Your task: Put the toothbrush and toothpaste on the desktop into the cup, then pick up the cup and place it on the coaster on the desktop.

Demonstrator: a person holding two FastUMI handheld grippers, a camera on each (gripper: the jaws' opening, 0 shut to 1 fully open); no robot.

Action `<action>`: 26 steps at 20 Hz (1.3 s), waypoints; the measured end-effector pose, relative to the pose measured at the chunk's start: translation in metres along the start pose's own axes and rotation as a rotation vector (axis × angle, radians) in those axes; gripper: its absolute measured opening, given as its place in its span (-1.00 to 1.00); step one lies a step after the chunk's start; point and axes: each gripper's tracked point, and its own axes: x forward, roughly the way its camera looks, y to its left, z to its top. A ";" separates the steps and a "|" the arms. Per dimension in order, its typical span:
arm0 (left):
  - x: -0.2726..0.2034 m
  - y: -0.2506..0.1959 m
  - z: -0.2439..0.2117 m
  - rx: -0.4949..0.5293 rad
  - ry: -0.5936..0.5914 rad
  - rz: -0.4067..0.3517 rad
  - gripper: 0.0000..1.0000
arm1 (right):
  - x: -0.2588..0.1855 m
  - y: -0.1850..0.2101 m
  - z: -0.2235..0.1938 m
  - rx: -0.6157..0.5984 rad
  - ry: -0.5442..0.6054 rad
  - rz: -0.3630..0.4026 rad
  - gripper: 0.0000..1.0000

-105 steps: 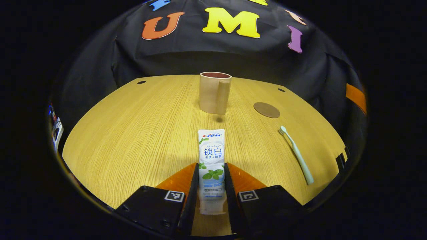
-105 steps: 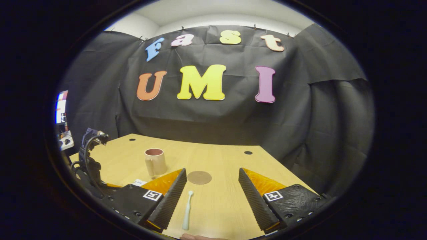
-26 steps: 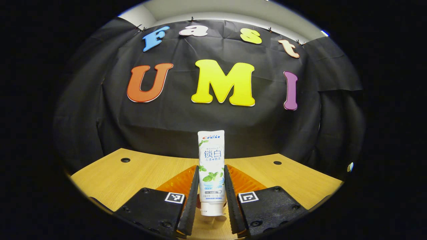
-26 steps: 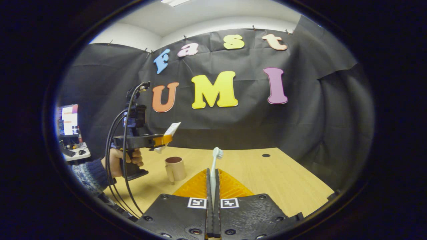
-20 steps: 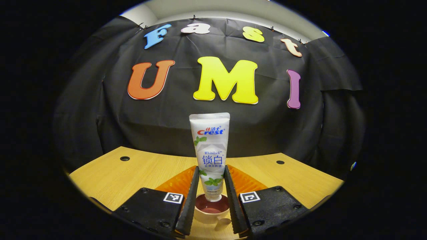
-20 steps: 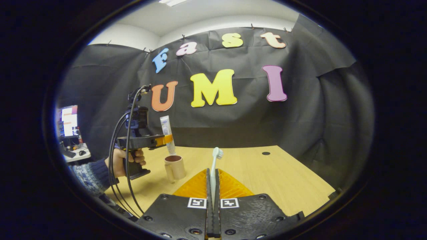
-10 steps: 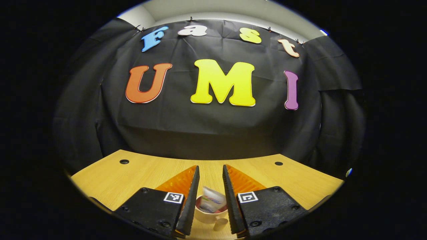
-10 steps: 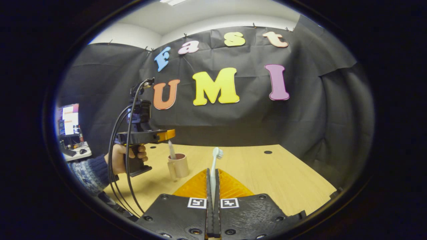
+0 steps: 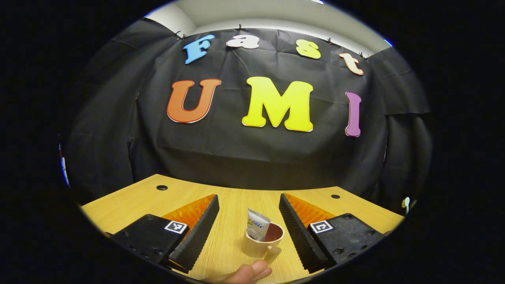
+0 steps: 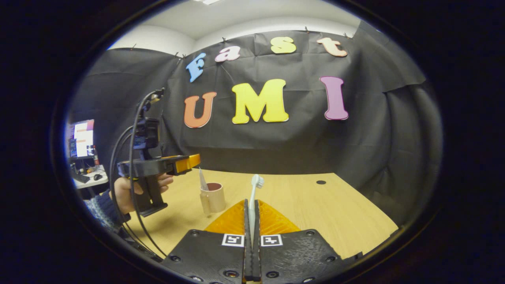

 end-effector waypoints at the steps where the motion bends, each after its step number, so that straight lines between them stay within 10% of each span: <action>1: -0.008 0.006 -0.006 0.001 0.007 0.012 0.96 | 0.007 0.008 0.003 0.009 0.005 0.019 -0.99; 17: -0.095 0.039 -0.062 0.028 0.084 0.033 0.96 | 0.191 0.112 0.106 0.060 -0.110 0.153 -0.99; 26: -0.094 0.033 -0.058 0.052 0.071 0.001 0.96 | 0.233 0.121 0.086 0.079 -0.082 0.145 -0.96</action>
